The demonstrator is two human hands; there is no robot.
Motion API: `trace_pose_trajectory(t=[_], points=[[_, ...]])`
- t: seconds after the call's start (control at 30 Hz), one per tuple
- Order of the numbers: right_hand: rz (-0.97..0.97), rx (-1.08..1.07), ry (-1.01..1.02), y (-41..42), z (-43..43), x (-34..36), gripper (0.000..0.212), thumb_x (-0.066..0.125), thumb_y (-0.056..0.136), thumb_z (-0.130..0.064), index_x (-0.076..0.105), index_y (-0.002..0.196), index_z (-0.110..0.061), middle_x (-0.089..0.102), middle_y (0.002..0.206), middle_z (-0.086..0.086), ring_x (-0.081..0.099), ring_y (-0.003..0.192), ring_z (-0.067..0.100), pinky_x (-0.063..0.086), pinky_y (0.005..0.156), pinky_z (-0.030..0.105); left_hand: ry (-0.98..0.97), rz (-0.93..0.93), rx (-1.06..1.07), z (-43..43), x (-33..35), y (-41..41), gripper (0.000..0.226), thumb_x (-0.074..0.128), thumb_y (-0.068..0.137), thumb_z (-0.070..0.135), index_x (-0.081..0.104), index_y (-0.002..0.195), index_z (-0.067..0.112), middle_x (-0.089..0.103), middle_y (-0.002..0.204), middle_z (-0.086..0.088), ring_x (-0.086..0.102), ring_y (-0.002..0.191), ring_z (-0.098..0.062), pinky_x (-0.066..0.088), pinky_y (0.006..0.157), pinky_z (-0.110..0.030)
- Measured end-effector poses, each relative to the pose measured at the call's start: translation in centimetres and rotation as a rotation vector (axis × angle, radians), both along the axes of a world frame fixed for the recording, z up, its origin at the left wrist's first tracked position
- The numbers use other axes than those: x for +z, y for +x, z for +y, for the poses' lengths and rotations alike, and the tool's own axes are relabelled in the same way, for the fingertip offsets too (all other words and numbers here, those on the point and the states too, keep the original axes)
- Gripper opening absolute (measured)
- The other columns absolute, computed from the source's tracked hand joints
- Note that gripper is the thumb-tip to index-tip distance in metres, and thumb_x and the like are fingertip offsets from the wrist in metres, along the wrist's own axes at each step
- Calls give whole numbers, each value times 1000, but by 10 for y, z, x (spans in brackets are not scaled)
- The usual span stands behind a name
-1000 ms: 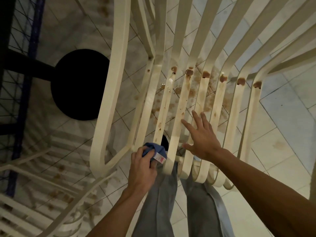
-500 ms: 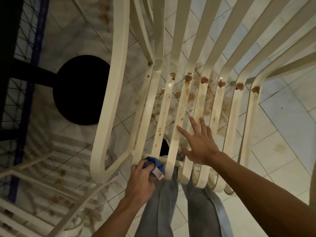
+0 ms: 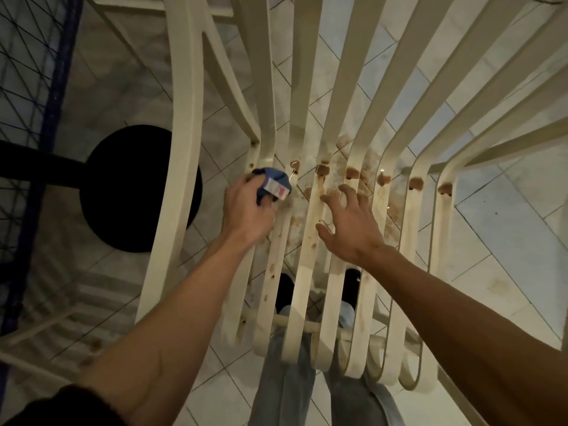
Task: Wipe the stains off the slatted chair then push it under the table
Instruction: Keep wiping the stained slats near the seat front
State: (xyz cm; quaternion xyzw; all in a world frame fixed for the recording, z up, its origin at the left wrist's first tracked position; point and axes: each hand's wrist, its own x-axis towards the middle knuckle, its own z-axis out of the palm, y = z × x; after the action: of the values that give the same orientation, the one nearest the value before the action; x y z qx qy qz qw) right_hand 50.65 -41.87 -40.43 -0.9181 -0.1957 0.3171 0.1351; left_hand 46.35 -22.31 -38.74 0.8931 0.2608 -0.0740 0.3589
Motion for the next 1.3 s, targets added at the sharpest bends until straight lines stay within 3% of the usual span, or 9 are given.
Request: trace_pose_trajectory(t=[0.17,0.37,0.67,0.83,1.0,1.17,1.3], points=[[22,42,-49,14,7,-8,72,59,91,-49,23,151,-31,4,161,13,2,144,41,24,115,53,73,-39,-131,5,-18,58,33,62,87,6,67,119,13,59,123,-6,55,110,-28,45,100,-39],[2,117,-147,7,13,-13,84,60,89,-55,11,153,-34,1,160,12,1,143,49,20,116,55,184,43,-251,-2,-28,84,36,54,94,11,60,129,18,51,132,-2,41,114,-30,42,94,-36],[-10,127,-158,7,17,-13,86,60,90,-52,7,154,-33,-5,162,4,3,142,51,21,115,57,228,212,-302,-6,-29,85,34,56,91,16,60,125,18,50,127,-6,40,117,-35,43,93,-41],[-14,154,-183,5,23,-13,86,58,92,-49,6,156,-26,-7,163,2,2,141,55,20,114,61,223,241,-318,-9,-33,80,30,58,82,14,67,109,22,57,116,-3,49,111,-32,47,90,-39],[-14,154,-180,6,24,-15,85,58,92,-47,6,156,-25,-7,162,3,0,141,56,13,115,62,139,320,-308,-6,-22,91,17,57,80,12,69,87,22,65,95,-4,58,96,-31,56,76,-41],[-12,147,-172,5,21,-18,84,57,93,-47,4,156,-28,-10,163,1,-3,142,54,11,115,63,168,147,-302,-3,-23,94,30,59,86,8,68,114,15,58,118,-7,52,109,-32,47,95,-41],[-10,137,-172,5,21,-18,84,57,93,-49,4,156,-30,-10,163,-1,-4,143,52,10,117,63,186,138,-399,3,-25,83,28,58,90,12,66,118,13,53,125,-4,43,112,-34,39,95,-35]])
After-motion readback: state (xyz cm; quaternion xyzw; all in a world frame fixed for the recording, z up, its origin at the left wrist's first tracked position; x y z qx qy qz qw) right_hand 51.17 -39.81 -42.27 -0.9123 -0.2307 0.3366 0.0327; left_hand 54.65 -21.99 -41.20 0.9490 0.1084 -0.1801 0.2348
